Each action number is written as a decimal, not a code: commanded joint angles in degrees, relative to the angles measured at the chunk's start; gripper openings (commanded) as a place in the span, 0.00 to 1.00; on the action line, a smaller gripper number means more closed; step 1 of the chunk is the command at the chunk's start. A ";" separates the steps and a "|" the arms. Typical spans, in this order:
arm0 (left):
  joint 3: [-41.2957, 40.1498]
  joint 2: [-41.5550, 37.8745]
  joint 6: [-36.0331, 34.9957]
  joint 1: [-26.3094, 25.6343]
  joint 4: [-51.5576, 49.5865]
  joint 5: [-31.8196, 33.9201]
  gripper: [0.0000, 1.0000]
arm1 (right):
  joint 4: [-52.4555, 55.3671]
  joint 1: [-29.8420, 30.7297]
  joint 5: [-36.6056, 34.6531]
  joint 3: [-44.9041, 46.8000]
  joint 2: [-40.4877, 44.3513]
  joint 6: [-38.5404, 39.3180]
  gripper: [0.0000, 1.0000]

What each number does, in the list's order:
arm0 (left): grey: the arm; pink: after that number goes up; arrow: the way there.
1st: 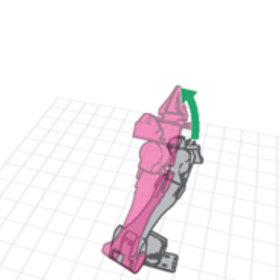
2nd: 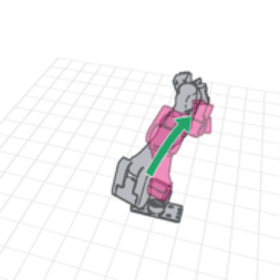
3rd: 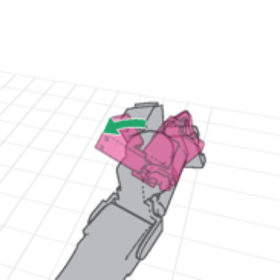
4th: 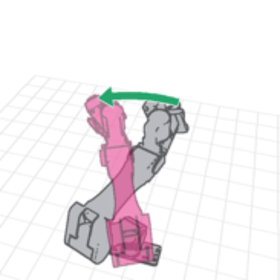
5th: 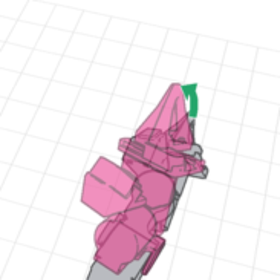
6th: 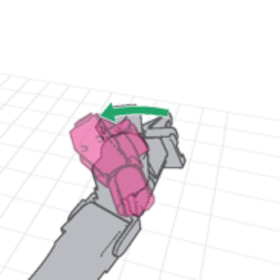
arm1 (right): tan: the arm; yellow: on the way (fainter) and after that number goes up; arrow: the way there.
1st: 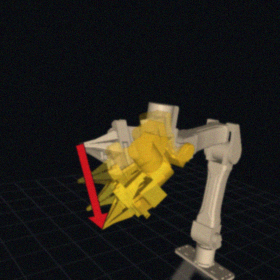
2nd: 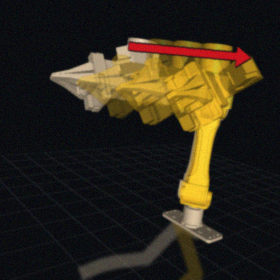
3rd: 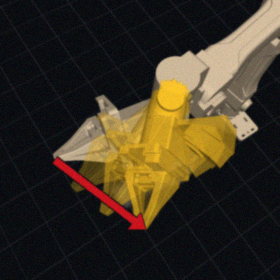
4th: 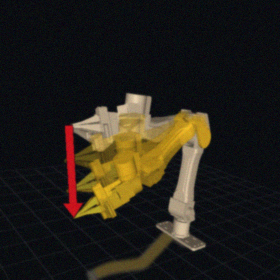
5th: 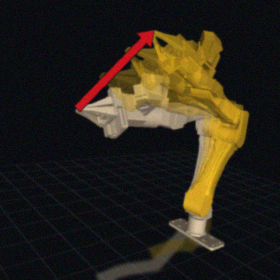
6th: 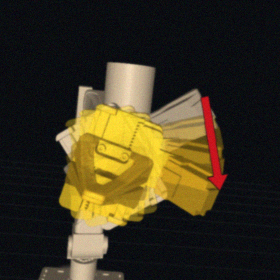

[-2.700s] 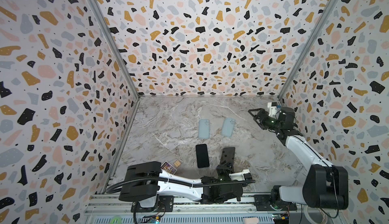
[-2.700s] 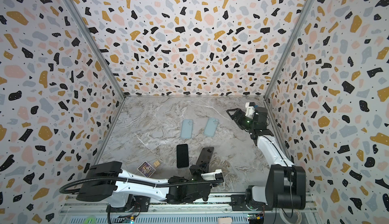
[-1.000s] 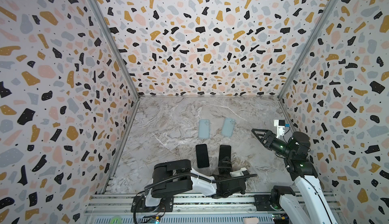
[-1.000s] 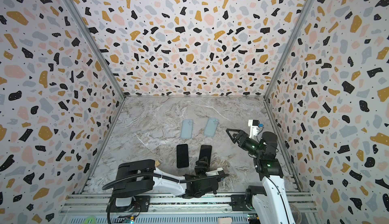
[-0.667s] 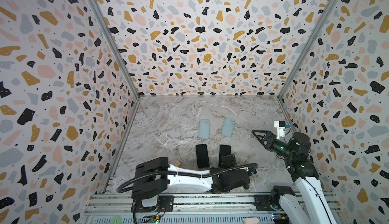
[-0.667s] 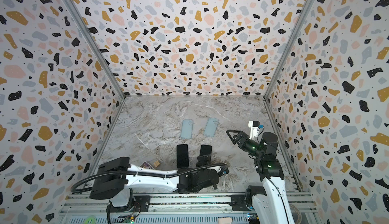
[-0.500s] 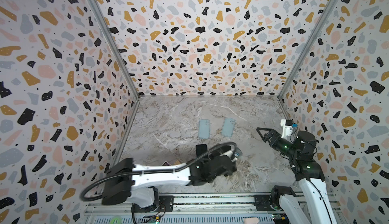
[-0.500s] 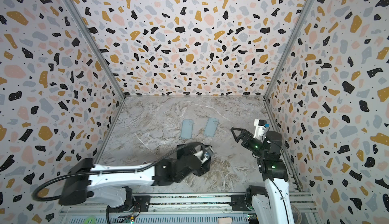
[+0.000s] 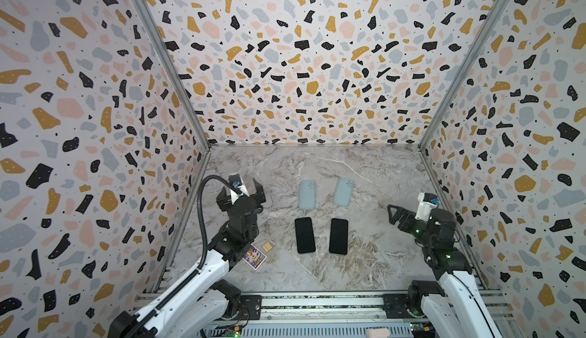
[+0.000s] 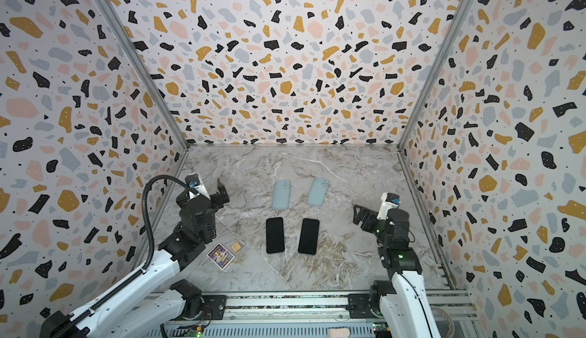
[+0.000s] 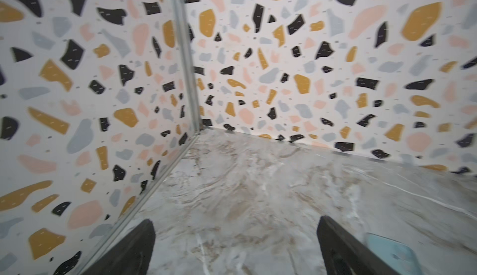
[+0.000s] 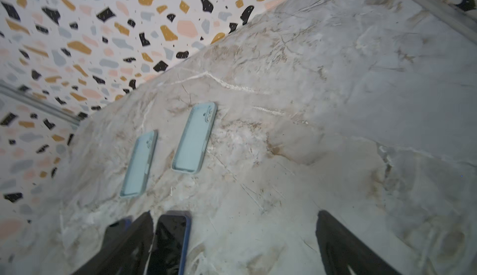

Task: Take the phone out of the phone case
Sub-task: Reset both arms

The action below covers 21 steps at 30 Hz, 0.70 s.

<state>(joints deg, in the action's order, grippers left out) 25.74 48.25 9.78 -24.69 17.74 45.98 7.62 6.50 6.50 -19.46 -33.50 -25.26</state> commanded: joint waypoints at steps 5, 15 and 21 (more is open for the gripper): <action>-17.83 3.06 -8.52 3.86 34.13 -1.15 0.99 | -32.09 18.18 -35.15 9.74 -2.87 19.06 0.99; -25.03 19.96 -10.86 10.65 58.28 -10.04 1.00 | -87.64 13.31 -30.79 24.54 -26.06 33.35 0.99; -19.75 32.98 -10.30 13.15 60.01 -13.97 0.99 | -104.13 5.55 -23.41 18.68 -53.34 30.10 0.99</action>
<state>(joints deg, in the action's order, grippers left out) 3.70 78.28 -0.84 -12.88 70.02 35.27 -80.60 13.32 -20.32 -0.36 -79.13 4.43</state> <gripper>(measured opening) 0.995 0.989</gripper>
